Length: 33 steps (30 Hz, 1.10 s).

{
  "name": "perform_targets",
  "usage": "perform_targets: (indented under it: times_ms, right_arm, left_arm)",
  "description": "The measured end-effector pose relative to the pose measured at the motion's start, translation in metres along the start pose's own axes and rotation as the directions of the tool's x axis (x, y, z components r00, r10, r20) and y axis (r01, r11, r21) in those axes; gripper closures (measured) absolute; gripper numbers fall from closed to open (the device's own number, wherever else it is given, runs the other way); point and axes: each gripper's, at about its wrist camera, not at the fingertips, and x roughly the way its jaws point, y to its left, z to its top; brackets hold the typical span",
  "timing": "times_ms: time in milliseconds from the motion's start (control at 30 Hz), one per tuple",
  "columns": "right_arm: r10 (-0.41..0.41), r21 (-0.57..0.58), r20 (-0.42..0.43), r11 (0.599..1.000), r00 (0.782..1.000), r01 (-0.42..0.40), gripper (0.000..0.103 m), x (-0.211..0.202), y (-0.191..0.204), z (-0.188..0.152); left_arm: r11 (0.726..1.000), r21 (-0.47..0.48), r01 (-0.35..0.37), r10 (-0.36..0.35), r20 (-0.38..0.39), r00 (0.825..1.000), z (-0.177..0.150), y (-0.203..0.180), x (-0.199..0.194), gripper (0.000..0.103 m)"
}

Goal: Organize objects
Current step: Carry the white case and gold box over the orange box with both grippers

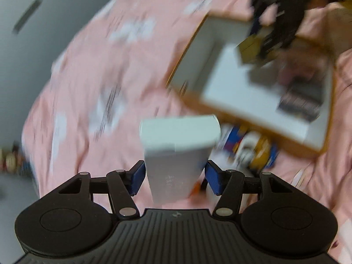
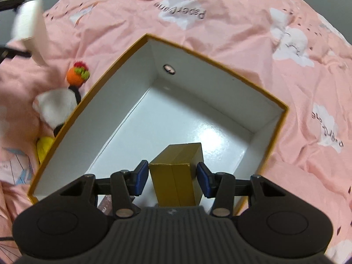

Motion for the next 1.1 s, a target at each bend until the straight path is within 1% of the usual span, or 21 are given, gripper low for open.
perform_targets:
  times_ms: [133, 200, 333, 400, 533, 667, 767, 867, 900, 933, 1000, 1100]
  right_arm:
    - [0.002, 0.054, 0.06, 0.999, 0.998, -0.005, 0.053, -0.026, -0.011, -0.004]
    - [-0.024, 0.058, 0.087, 0.998, 0.996, 0.019, 0.053, -0.04, -0.012, -0.006]
    - [-0.043, 0.081, 0.128, 0.996, 0.991, 0.033, 0.053, -0.06, -0.017, -0.012]
    - [-0.045, 0.088, 0.139, 0.996, 0.989, 0.033, 0.053, -0.065, -0.019, -0.016]
    - [-0.036, 0.103, 0.148, 0.994, 0.988, 0.021, 0.053, -0.065, -0.022, -0.02]
    - [-0.025, 0.113, 0.156, 0.994, 0.987, 0.007, 0.053, -0.061, -0.022, -0.022]
    - [-0.005, 0.107, 0.149, 0.994, 0.989, -0.011, 0.053, -0.057, -0.022, -0.024]
    - [0.023, 0.124, 0.129, 0.992, 0.991, -0.039, 0.053, -0.047, -0.025, -0.022]
    - [0.031, 0.141, 0.121, 0.989, 0.992, -0.048, 0.053, -0.043, -0.028, -0.02]
    - [0.034, 0.166, 0.108, 0.985, 0.994, -0.052, 0.053, -0.04, -0.03, -0.019]
    - [0.032, 0.207, 0.087, 0.977, 0.996, -0.05, 0.053, -0.035, -0.033, -0.017]
    - [0.03, 0.26, 0.062, 0.965, 0.998, -0.045, 0.053, -0.03, -0.037, -0.016]
  left_arm:
    - [0.994, 0.101, 0.036, -0.047, 0.102, 0.994, 0.046, -0.026, -0.001, 0.036]
    - [0.988, 0.148, 0.04, -0.06, 0.133, 0.989, 0.065, -0.04, 0.0, 0.036]
    - [0.975, 0.197, 0.106, -0.141, 0.171, 0.975, 0.094, -0.056, 0.005, 0.036]
    - [0.97, 0.198, 0.141, -0.173, 0.153, 0.973, 0.103, -0.062, 0.011, 0.036]
    - [0.957, 0.208, 0.2, -0.221, 0.082, 0.972, 0.115, -0.074, 0.05, 0.036]
    - [0.95, 0.192, 0.245, -0.25, 0.003, 0.968, 0.114, -0.077, 0.079, 0.036]
    - [0.941, 0.194, 0.277, -0.268, -0.071, 0.961, 0.108, -0.077, 0.086, 0.036]
    - [0.939, 0.189, 0.288, -0.271, -0.114, 0.956, 0.106, -0.078, 0.101, 0.036]
    - [0.939, 0.186, 0.289, -0.269, -0.122, 0.955, 0.106, -0.08, 0.107, 0.036]
    - [0.94, 0.183, 0.287, -0.27, -0.113, 0.956, 0.105, -0.081, 0.11, 0.036]
    - [0.937, 0.178, 0.301, -0.292, -0.072, 0.954, 0.106, -0.079, 0.113, 0.036]
    - [0.936, 0.154, 0.317, -0.315, -0.037, 0.948, 0.107, -0.075, 0.123, 0.036]
